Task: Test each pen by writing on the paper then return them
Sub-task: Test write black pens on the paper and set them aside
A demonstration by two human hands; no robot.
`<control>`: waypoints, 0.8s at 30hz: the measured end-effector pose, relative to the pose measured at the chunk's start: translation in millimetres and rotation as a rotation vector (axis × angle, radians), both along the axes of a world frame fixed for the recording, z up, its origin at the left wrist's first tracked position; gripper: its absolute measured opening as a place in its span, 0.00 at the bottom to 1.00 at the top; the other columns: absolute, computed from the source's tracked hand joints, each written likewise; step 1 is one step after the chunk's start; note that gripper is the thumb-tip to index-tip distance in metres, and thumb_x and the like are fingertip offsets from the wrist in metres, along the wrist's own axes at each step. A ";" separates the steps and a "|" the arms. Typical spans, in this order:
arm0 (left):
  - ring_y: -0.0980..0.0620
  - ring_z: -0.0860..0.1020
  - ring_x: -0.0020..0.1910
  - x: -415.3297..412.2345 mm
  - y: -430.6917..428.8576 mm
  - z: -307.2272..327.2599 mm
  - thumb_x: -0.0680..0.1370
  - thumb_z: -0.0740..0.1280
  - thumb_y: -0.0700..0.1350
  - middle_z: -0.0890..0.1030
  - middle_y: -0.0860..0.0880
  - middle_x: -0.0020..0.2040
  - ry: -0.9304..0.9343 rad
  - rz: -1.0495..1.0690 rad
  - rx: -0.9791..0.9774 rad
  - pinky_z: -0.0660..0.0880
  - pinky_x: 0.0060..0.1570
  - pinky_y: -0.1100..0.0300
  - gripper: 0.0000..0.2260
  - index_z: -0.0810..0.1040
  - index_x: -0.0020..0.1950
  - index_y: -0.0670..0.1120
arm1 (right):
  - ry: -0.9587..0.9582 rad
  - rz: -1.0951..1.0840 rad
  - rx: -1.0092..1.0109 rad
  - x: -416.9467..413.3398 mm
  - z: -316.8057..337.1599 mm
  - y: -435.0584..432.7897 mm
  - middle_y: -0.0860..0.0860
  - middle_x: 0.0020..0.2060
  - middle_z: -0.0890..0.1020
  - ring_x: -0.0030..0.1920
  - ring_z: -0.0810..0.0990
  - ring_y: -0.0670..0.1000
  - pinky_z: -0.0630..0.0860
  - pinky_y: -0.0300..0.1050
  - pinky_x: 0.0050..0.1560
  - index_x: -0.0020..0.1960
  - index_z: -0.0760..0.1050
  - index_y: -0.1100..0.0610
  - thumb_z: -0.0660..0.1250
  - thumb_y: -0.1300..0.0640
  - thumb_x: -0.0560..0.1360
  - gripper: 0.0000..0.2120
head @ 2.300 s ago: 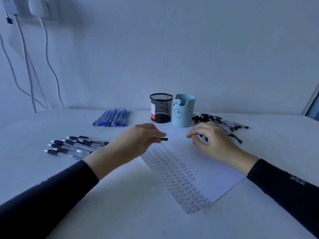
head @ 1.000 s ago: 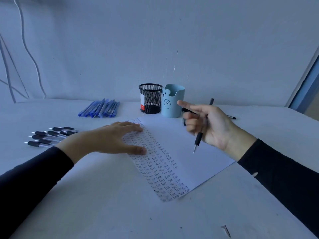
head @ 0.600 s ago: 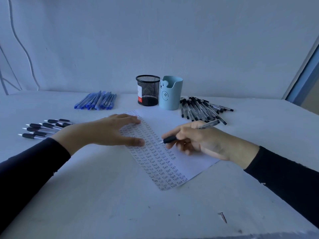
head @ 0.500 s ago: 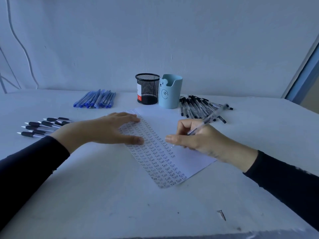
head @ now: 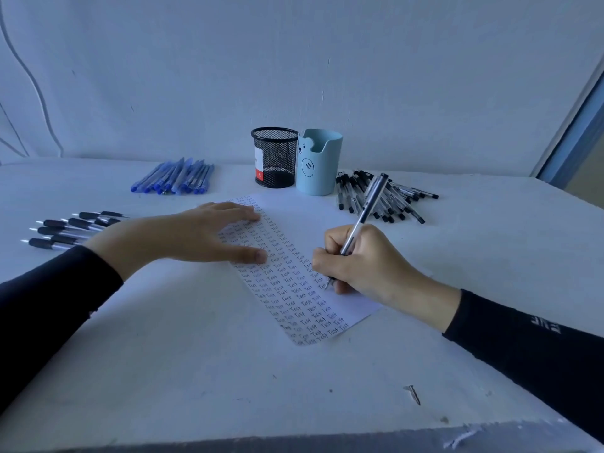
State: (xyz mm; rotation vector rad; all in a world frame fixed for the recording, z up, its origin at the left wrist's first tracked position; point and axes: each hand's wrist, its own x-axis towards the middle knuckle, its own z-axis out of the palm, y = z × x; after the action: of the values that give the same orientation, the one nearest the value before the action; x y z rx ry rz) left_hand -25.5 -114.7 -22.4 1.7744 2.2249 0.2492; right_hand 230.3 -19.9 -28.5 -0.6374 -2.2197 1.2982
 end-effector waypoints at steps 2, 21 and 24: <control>0.55 0.56 0.76 0.0 -0.6 0.2 0.57 0.59 0.82 0.58 0.62 0.76 -0.007 0.002 -0.002 0.54 0.75 0.48 0.47 0.60 0.74 0.66 | -0.004 0.018 -0.011 -0.3 0.1 -1.5 0.52 0.23 0.70 0.23 0.74 0.48 0.71 0.37 0.26 0.28 0.65 0.56 0.70 0.62 0.75 0.21; 0.56 0.56 0.76 -0.9 0.0 -0.6 0.57 0.59 0.83 0.59 0.63 0.76 -0.005 -0.001 0.008 0.54 0.75 0.47 0.47 0.60 0.73 0.67 | -0.022 0.029 0.038 0.9 2.5 -2.2 0.43 0.19 0.70 0.22 0.72 0.46 0.75 0.42 0.29 0.28 0.63 0.56 0.70 0.65 0.74 0.22; 0.55 0.56 0.76 -2.0 0.1 -1.2 0.57 0.59 0.83 0.59 0.62 0.76 -0.007 -0.001 0.002 0.55 0.75 0.46 0.47 0.60 0.73 0.67 | -0.026 0.035 0.027 0.9 3.3 -2.2 0.44 0.19 0.70 0.22 0.72 0.46 0.74 0.41 0.29 0.28 0.63 0.56 0.70 0.65 0.74 0.21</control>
State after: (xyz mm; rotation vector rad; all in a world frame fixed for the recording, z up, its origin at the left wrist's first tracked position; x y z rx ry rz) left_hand -27.5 -114.6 -23.6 1.7728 2.2197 0.2577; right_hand 231.2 -22.1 -25.2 -0.6119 -2.2750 1.2813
